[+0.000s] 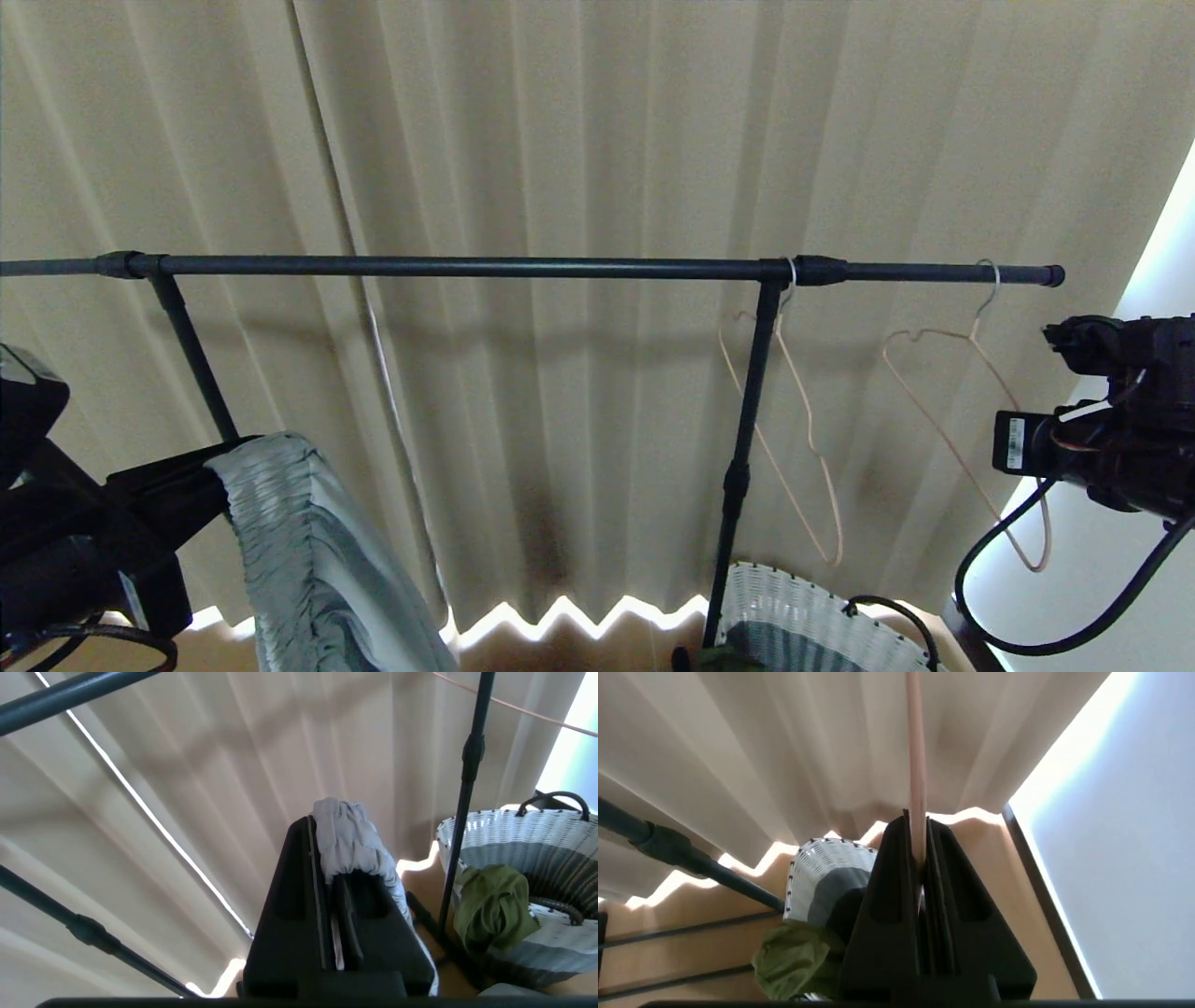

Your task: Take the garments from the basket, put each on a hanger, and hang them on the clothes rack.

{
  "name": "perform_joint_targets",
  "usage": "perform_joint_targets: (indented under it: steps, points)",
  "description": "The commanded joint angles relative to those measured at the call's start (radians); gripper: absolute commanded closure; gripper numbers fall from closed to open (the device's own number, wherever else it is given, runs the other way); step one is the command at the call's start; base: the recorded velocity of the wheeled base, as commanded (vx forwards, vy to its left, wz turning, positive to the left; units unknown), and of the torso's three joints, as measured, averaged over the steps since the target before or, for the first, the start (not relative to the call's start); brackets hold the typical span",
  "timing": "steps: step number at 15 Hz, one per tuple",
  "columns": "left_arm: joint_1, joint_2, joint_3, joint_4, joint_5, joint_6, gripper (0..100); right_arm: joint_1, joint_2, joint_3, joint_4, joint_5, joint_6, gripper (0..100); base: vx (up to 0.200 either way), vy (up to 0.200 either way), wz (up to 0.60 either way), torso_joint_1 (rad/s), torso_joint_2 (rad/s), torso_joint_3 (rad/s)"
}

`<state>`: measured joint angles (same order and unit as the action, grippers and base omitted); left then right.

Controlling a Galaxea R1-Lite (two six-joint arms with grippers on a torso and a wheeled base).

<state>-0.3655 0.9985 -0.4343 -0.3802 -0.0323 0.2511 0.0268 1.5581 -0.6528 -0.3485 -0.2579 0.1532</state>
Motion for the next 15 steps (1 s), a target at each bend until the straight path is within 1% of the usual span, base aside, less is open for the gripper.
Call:
perform_joint_targets:
  steps: [1,3,8,13,15]
  points:
    - [0.000,0.002,0.000,0.000,0.000,0.004,100,-0.010,-0.072,0.018,-0.007,0.005,-0.038,100,0.000,0.000,0.00,0.000,0.00,0.000]
    - [0.000,0.002,0.002,0.000,0.000,0.007,100,-0.016,-0.098,0.019,-0.007,0.014,-0.053,100,0.000,0.000,0.00,0.000,0.00,0.000]
    - [0.000,0.000,0.014,-0.002,0.002,0.010,100,-0.016,-0.159,0.021,-0.006,0.020,-0.053,100,0.000,0.000,0.00,0.000,0.00,0.000]
    - [0.000,0.002,0.008,-0.003,0.002,0.014,100,-0.016,-0.181,0.025,-0.007,0.037,-0.053,100,0.000,0.000,0.00,0.000,0.00,0.000]
    - [0.002,0.002,0.011,-0.003,0.002,0.030,100,-0.015,-0.224,0.051,-0.007,0.037,-0.057,100,0.000,0.000,0.00,0.000,0.00,0.000]
